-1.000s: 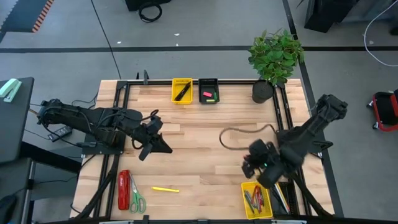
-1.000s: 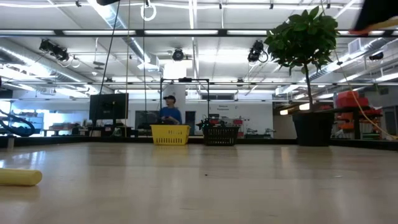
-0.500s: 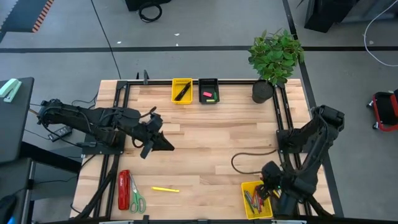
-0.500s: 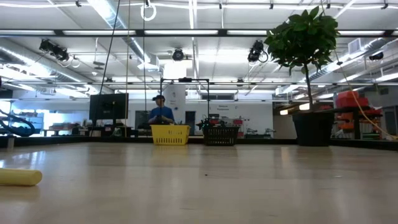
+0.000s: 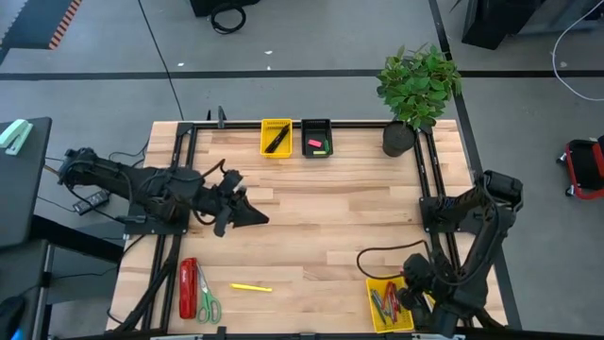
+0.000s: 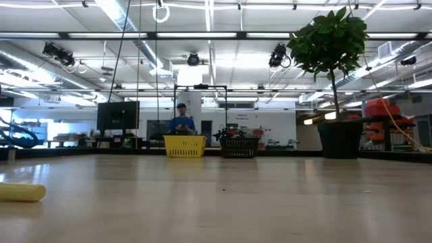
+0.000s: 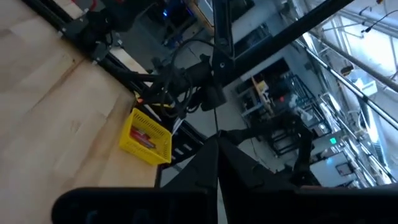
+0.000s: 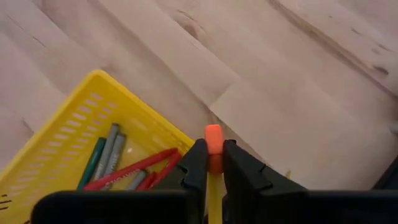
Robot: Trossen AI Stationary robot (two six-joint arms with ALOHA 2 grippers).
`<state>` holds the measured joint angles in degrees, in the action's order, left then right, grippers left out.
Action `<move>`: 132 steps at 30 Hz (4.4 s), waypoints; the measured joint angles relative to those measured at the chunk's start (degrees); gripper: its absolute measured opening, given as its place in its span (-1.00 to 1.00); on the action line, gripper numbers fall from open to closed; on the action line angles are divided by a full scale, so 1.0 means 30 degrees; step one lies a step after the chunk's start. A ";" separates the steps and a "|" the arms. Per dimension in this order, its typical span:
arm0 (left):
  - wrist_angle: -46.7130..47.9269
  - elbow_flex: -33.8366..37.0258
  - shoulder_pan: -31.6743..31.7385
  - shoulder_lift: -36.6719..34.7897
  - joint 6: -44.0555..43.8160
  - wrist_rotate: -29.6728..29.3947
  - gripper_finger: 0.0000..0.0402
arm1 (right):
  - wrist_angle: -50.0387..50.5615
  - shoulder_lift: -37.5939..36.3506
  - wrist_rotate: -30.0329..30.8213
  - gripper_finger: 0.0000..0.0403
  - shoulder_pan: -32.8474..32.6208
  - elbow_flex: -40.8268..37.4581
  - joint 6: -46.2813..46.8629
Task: Sort crayons/erasers/pens/pencils in bins
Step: Put the yellow pencil into the bottom black bin, then adjust the bottom yellow bin
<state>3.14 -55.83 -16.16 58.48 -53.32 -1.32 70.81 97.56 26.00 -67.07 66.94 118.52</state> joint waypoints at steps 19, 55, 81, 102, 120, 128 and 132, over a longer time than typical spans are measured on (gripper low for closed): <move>-0.1858 0.0000 -0.2092 0.0000 -0.0009 -0.4154 -0.69 | -0.0091 0.0106 -0.0380 -0.29 -0.0232 0.0070 0.0057; -0.0921 0.0000 -0.3115 0.0007 0.3443 -0.2404 -0.72 | -1.0427 0.2107 -0.8691 -0.32 0.3272 0.2521 -1.8006; 0.0971 0.0000 -0.3265 0.0015 0.3497 -0.2398 -0.75 | -1.2218 0.2579 -0.8870 0.05 0.5890 0.2514 -1.8713; 0.1068 0.0000 -0.3279 0.0007 0.3248 -0.2398 -0.74 | -0.9242 0.2317 -0.8346 0.05 0.5523 0.1290 -2.1697; 0.1049 0.0000 -0.3279 0.0007 0.2840 -0.1976 -0.81 | -1.1278 0.2317 -0.7903 0.05 0.6615 0.0590 -2.1530; 0.1056 0.0000 -0.3279 0.0007 0.2915 -0.1968 -0.86 | -1.1232 0.2317 -0.8127 0.05 0.6613 0.0597 -2.1206; 0.1133 0.0000 -0.3279 0.0007 0.3862 -0.1968 -0.86 | -1.0707 0.2258 -0.9471 0.05 0.6601 0.0712 -2.0680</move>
<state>6.53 -55.83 -26.00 58.50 -41.73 -7.22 38.69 104.33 -2.41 -47.27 69.07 56.48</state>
